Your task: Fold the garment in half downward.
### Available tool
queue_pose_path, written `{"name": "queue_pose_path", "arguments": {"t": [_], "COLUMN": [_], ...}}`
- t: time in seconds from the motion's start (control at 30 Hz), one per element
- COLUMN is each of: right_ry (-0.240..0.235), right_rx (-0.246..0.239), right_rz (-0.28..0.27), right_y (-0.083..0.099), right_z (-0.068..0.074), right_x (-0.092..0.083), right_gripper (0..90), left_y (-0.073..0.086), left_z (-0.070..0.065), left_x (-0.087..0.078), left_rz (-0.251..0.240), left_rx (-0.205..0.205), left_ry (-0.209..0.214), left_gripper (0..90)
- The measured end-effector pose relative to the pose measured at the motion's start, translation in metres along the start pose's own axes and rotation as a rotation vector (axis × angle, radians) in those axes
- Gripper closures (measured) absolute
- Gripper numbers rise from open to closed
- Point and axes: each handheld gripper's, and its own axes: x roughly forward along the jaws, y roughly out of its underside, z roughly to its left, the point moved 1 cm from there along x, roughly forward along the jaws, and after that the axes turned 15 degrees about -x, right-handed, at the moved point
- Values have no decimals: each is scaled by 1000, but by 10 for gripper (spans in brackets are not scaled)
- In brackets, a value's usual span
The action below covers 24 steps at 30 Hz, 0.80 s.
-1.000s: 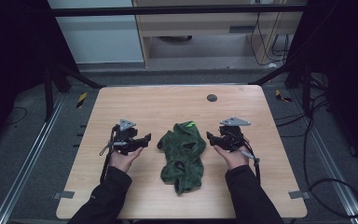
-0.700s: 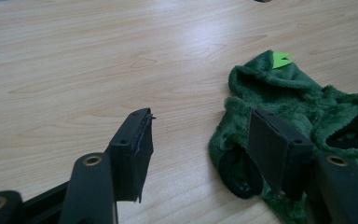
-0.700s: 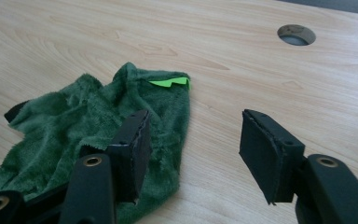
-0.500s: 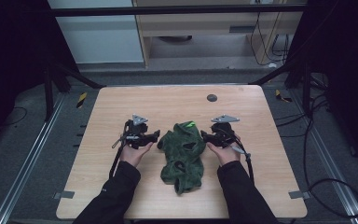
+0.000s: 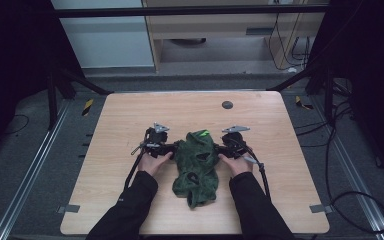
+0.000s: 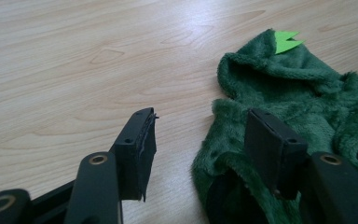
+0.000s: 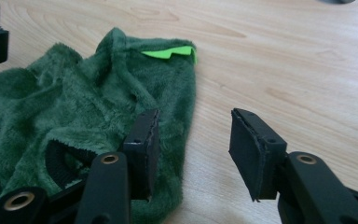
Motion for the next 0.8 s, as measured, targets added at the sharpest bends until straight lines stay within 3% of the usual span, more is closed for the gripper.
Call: {"name": "queue_pose_path", "arguments": {"t": [0.07, 0.33, 0.8], "right_ry": [-12, -35, -71], "right_rx": [-1, -9, -16], "right_rz": [6, 29, 61], "right_y": [1, 5, 10], "right_z": [1, 6, 10], "right_x": [4, 15, 22], "right_gripper": [534, 551, 654], "left_y": [1, 6, 10], "left_z": [-1, 1, 0], "left_x": [5, 20, 28], "left_rz": [12, 57, 83], "left_rx": [8, -27, -14], "left_ry": [-5, 5, 17], "left_gripper": [429, 479, 631]}}
